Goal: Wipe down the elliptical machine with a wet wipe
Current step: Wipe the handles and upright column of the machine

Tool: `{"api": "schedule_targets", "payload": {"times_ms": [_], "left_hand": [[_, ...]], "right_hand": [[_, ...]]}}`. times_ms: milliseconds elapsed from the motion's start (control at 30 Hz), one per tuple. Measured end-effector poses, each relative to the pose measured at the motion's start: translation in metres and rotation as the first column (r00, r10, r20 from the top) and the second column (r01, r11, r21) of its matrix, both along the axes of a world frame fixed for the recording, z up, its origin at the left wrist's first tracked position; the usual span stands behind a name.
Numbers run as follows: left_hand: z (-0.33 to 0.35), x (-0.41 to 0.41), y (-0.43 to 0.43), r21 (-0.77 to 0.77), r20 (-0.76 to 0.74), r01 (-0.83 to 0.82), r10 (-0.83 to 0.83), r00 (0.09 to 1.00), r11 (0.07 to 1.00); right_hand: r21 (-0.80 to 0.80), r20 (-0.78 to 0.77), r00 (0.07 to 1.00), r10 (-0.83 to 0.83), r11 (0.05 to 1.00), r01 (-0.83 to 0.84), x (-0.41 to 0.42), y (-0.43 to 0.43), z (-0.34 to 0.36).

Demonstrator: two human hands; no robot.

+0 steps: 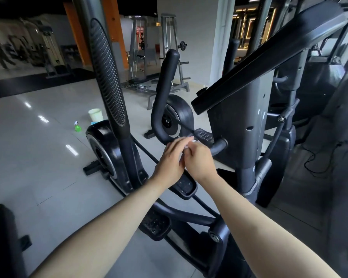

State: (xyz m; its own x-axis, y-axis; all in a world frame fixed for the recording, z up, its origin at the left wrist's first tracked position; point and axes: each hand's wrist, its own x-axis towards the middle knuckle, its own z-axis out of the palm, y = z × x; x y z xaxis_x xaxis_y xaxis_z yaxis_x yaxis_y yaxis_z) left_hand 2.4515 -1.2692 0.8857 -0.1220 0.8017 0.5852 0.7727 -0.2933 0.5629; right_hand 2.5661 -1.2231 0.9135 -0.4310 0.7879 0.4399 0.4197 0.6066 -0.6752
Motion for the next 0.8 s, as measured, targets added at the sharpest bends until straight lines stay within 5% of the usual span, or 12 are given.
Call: {"api": "schedule_targets", "payload": {"times_ms": [133,300,367,500,567,800], "left_hand": [[0.004,-0.016,-0.003,-0.01,0.293,-0.039,0.041,0.955,0.999],[0.016,-0.027,-0.004,-0.026,0.313,-0.101,0.104,0.944,0.995],[0.02,-0.027,-0.006,-0.001,0.328,-0.217,0.205,0.922,0.976],[0.02,-0.039,0.003,-0.062,0.512,-0.493,0.452,0.73,0.868],[0.019,-0.043,0.008,-0.182,0.478,-0.532,0.547,0.687,0.827],[0.007,-0.039,0.006,-0.257,0.127,-0.544,0.586,0.8,0.799]], "right_hand": [[0.028,0.032,0.994,0.101,0.994,-0.102,-0.017,-0.003,0.008],[-0.161,-0.1,0.976,0.191,0.965,-0.206,-0.019,0.003,0.019],[-0.131,-0.021,0.974,0.224,0.966,-0.224,-0.018,0.007,0.024],[0.11,0.238,0.966,-0.1,0.991,0.075,-0.006,0.017,0.024],[0.147,0.296,0.933,-0.206,0.975,0.169,-0.002,0.022,0.019],[0.278,0.286,0.918,-0.277,0.94,0.197,0.0,0.017,0.008]]}}
